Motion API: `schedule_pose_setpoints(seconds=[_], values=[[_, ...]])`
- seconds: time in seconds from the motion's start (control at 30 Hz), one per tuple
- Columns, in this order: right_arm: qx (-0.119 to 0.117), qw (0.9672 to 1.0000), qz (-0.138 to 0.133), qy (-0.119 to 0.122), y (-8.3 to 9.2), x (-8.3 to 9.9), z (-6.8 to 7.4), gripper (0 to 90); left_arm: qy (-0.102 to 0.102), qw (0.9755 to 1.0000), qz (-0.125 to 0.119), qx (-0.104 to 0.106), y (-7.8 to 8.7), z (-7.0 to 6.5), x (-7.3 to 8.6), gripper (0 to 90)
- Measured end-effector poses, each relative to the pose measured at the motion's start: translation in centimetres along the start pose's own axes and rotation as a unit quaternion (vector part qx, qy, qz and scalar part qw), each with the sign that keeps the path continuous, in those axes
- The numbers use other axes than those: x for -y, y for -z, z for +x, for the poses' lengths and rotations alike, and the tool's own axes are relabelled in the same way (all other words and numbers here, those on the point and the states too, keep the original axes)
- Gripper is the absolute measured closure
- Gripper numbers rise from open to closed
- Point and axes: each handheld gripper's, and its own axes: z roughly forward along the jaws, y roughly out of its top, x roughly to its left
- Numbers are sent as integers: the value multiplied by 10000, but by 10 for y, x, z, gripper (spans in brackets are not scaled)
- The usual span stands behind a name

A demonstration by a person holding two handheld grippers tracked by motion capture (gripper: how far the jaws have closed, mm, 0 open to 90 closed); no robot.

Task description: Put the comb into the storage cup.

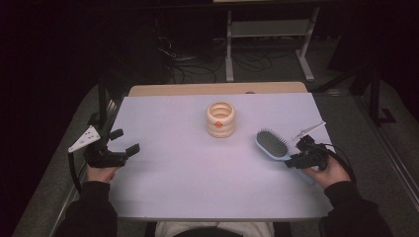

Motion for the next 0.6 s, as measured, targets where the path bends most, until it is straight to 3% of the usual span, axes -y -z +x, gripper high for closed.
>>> schedule_pose_setpoints(seconds=[0.6], values=[[-62,9984,-546,149,22,-18,9,684,-1,10000,-6,-5,0,0,0,0]])
